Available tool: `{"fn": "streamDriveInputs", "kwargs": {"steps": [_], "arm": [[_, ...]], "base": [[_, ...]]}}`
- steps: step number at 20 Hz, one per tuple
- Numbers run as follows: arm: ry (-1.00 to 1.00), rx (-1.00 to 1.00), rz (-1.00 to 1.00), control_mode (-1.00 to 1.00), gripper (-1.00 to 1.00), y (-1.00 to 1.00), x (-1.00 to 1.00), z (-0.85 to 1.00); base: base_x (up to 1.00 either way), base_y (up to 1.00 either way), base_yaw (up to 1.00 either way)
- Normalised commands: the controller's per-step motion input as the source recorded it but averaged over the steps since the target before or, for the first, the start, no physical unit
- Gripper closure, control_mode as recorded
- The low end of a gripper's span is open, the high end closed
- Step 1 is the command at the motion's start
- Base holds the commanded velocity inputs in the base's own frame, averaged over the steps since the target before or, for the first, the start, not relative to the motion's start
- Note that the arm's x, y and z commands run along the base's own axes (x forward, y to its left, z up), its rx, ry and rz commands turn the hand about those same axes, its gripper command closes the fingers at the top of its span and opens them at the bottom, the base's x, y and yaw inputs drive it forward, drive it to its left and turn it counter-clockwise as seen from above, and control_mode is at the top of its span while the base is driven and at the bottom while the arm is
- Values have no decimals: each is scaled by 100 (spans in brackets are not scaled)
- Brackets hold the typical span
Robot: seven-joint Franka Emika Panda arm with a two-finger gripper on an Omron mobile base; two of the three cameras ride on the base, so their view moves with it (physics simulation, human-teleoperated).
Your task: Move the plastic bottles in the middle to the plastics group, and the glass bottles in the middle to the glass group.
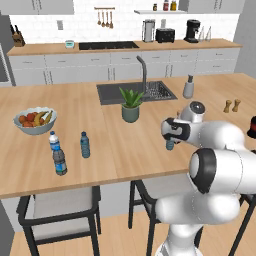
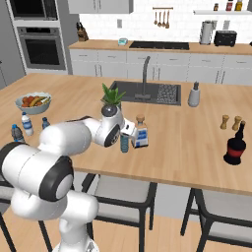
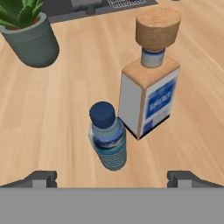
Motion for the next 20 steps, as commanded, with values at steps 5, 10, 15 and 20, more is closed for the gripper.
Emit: {"fn": "streamDriveInputs", "kwargs": {"steps": [5,10,15,20], "arm": [[0,0,0,-100,-100,0,12,-5],[0,0,0,-100,-100,0,21,0],[0,0,0,-100,-100,0,17,-1],[0,0,0,-100,-100,0,11,-5]], "base": [[0,0,0],[0,0,0],[0,0,0],[0,0,0]]}}
